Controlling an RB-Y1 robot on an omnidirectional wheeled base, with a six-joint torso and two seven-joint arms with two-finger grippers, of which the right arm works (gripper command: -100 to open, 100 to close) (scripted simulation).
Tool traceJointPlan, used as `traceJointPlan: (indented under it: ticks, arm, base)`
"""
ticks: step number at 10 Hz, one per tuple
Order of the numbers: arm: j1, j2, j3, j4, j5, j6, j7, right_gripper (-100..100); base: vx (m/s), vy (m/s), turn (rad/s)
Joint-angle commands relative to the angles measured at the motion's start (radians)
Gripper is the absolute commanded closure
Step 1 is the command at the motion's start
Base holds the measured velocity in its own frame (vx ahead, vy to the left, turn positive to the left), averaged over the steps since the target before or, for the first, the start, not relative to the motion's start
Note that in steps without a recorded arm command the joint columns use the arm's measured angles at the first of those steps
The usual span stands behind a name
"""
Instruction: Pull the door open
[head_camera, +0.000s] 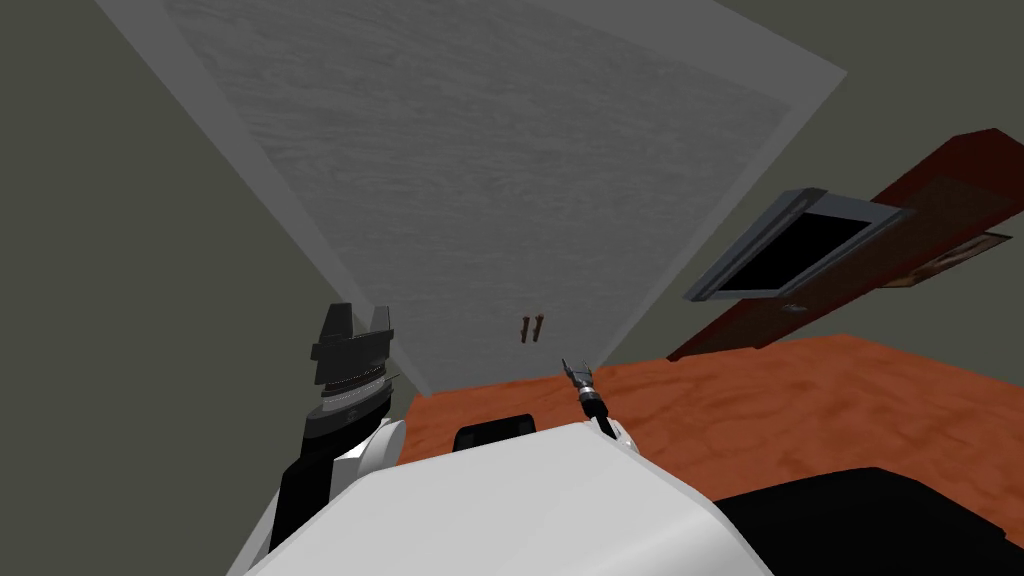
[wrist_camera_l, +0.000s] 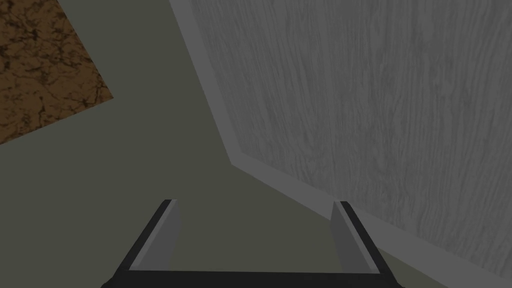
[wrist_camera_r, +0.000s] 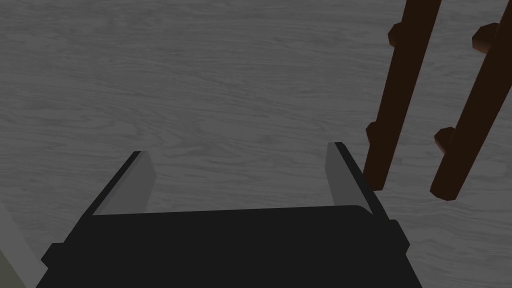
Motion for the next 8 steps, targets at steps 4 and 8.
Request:
traceJointPlan:
  ticks: [4,8]
  arm:
    - [-0.06,0.03,0.03,0.009,0.008,-0.021,0.004,-100]
    - [-0.109,0.065,0.064,-0.007,0.019,-0.027,0.004,-100]
  base:
    - [0.143,-0.01,0.091]
    - [0.177,0.031,0.107]
